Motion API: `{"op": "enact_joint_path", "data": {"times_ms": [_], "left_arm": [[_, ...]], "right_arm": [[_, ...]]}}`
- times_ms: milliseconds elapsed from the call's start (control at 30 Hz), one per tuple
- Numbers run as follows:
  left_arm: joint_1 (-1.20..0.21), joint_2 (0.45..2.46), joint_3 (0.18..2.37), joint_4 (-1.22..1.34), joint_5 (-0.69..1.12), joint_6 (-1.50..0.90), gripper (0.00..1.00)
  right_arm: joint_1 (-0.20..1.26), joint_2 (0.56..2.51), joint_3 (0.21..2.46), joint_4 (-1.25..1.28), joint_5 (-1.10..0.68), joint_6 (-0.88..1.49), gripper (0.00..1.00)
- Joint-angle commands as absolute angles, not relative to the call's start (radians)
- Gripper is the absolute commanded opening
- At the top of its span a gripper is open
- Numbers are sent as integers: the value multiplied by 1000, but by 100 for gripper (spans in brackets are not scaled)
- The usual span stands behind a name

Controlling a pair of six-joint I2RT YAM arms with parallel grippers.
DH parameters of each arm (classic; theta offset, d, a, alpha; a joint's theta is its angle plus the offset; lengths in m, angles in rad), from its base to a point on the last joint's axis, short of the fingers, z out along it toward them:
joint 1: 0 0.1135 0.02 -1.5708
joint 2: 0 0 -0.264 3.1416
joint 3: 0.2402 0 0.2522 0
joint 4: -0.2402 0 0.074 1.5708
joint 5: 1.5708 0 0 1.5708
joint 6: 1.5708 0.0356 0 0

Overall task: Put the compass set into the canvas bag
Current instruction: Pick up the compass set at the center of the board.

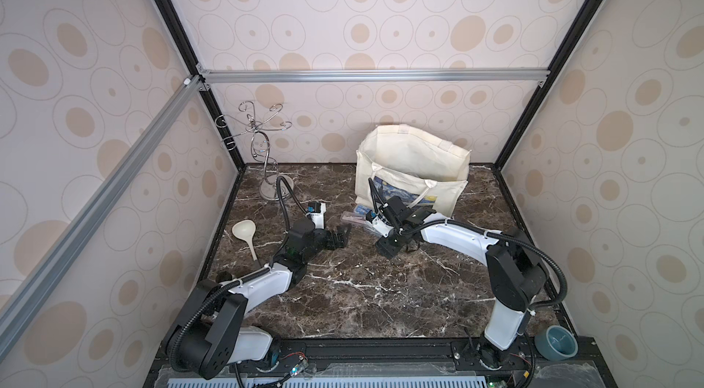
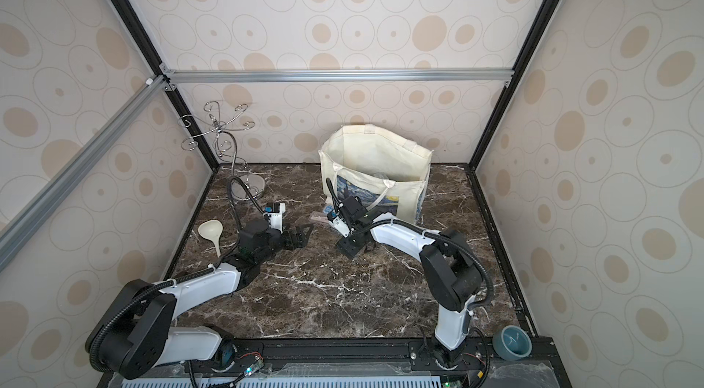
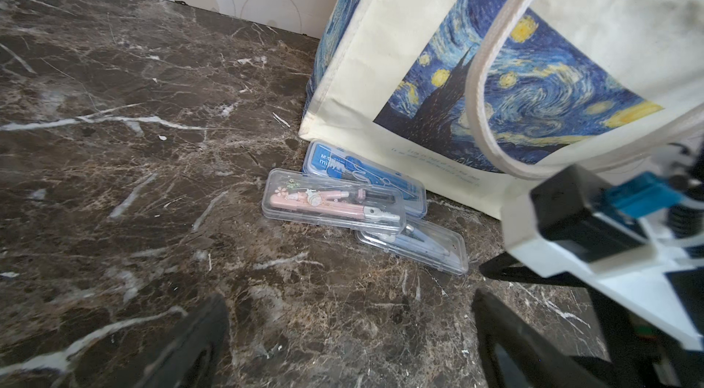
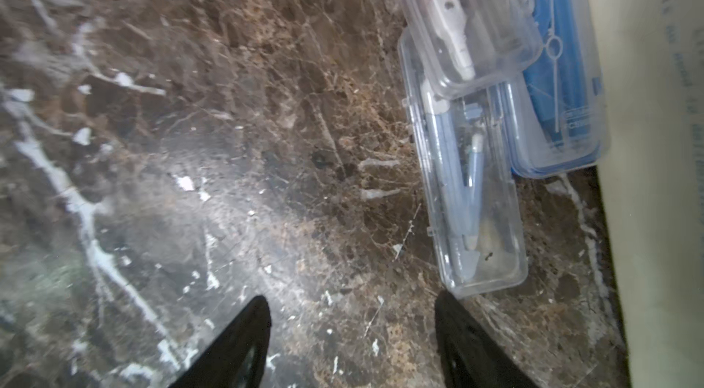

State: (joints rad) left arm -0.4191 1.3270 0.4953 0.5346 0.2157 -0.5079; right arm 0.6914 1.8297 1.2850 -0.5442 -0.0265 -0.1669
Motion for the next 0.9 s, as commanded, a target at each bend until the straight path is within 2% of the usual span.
{"op": "enact_joint_path", "data": {"times_ms": [0,300,567,867], "left_arm": [[-421,1290,492,528,203,-506,100],[-422,1259,489,509,181,-499,100],[-422,1252,498,482,173,-494,100],[-421,1236,495,457,153,-480,100]], "right_arm": [[682,1856,1322,-548,54,-150,70],[596,1923,1349,-528,0,-131,71],[577,1973,1371,-524,-104,-149,72],[584,1942,1283,-463,-181,-134,65]]}}
